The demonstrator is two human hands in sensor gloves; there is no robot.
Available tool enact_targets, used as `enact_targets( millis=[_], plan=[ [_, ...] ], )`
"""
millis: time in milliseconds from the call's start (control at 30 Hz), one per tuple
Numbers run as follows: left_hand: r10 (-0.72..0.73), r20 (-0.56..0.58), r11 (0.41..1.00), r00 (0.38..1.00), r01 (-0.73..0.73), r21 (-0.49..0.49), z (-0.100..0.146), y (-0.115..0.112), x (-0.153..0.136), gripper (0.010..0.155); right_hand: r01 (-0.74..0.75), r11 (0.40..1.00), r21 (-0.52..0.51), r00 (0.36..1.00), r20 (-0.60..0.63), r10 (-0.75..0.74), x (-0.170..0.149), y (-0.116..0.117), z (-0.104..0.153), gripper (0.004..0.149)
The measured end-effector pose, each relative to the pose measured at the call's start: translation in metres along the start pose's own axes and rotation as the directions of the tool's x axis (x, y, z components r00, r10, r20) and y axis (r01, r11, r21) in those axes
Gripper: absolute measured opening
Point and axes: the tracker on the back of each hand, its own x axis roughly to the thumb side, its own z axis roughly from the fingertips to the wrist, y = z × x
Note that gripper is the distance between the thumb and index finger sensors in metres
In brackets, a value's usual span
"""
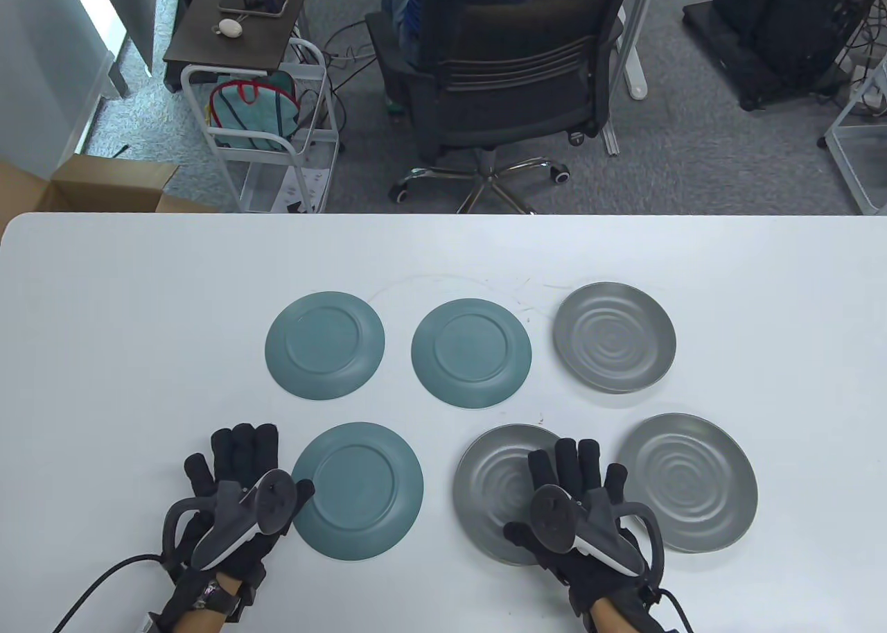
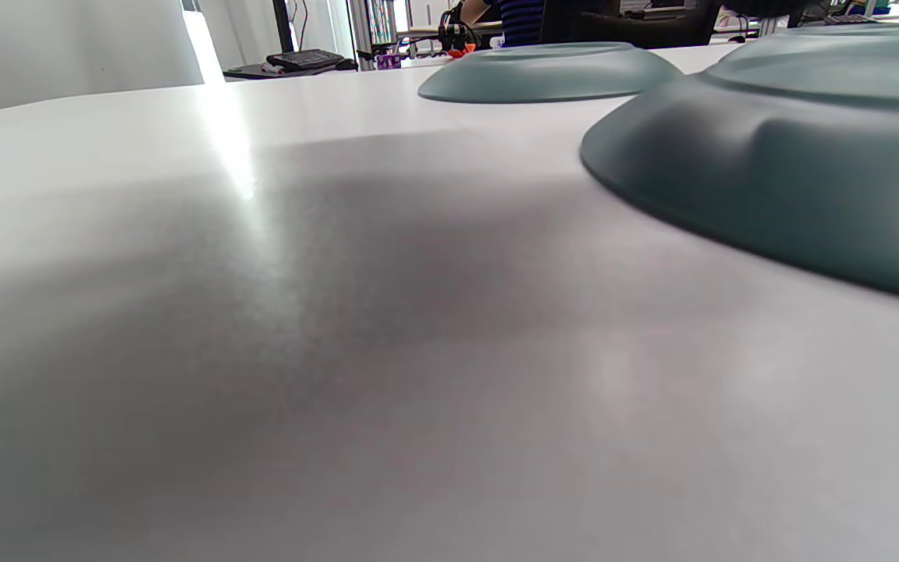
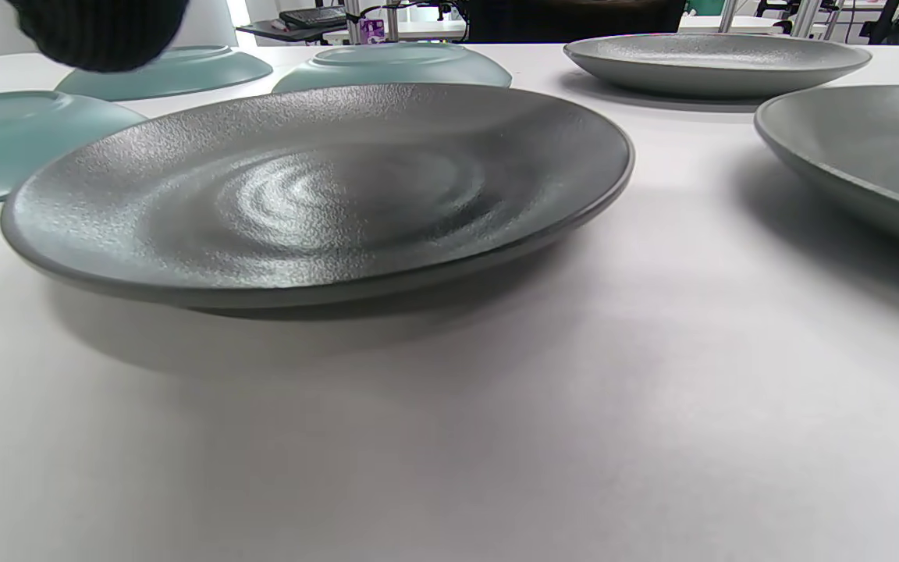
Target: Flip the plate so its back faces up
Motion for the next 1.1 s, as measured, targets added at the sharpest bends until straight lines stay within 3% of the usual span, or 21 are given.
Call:
enact_targets(
  millis=[433,700,833,933,1100],
  plan=[
    [-0.007,0.006,1.000,1.000,0.007,0.020,-0.002,0.002,-0.008,0.092,-0.111,0.992,0.067,0.992,0.067,0.106,0.032,-0.001,-0.004,0.094],
    [0.009,-0.001,0.999,1.000,-0.009,0.037,0.000,0.006,-0.012,0.092,-0.182,0.968,0.171,0.978,0.133,0.161,0.062,0.023,-0.009,0.092],
    [0.011,-0.019,0.999,1.000,-0.010,0.050,0.001,0.009,-0.014,0.091,-0.349,0.930,0.119,0.933,0.139,0.332,0.079,0.033,-0.008,0.090],
    [0.016,-0.019,0.998,1.000,-0.014,0.069,0.002,0.012,-0.015,0.091,-0.301,0.945,0.129,0.947,0.158,0.281,0.084,0.033,-0.008,0.085],
    [0.016,-0.015,0.998,1.000,-0.015,0.068,0.002,0.012,-0.016,0.090,-0.348,0.930,0.115,0.928,0.184,0.324,0.096,0.035,-0.005,0.078]
  ],
)
